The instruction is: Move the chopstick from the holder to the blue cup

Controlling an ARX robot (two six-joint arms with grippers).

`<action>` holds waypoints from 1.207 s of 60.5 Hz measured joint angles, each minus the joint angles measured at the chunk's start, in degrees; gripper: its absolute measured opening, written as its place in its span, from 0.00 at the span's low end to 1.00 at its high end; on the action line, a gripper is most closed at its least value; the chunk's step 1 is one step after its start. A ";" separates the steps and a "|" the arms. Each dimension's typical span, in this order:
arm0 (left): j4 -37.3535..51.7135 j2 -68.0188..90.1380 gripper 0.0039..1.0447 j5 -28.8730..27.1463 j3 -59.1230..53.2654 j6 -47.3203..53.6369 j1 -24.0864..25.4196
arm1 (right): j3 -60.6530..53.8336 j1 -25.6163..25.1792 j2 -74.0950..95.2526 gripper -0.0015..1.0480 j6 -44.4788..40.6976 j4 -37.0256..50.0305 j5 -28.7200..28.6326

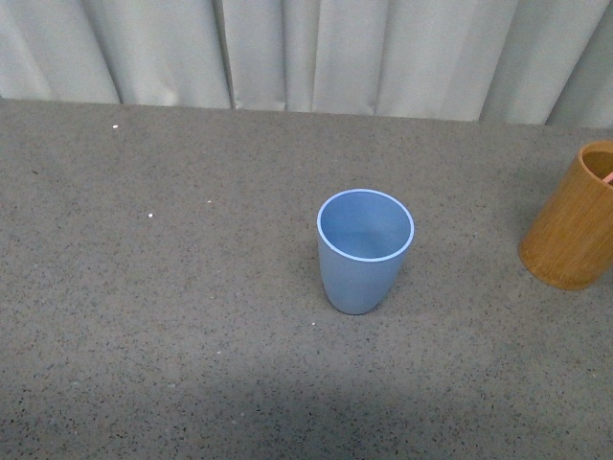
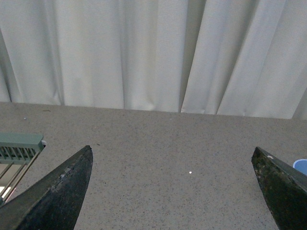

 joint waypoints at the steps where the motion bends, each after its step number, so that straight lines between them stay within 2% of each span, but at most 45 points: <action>1: 0.00 0.00 0.94 0.00 0.00 0.00 0.00 | -0.02 -0.02 -0.09 0.01 0.00 0.07 -0.04; 18: 0.00 0.00 0.94 0.00 0.00 0.00 0.00 | -1.29 -0.44 -4.59 0.01 -0.92 0.55 -0.04; 36: 0.00 0.00 0.94 0.00 0.00 0.02 0.00 | -2.43 -1.57 -14.01 0.01 -6.08 -0.98 1.38; 55: 0.00 0.00 0.94 0.00 0.00 0.00 0.00 | -2.84 -2.12 -20.33 0.01 -8.98 -1.22 0.31; 73: 0.00 0.00 0.94 0.00 0.00 0.00 0.00 | -0.55 2.10 -20.48 0.01 -9.16 0.26 -0.57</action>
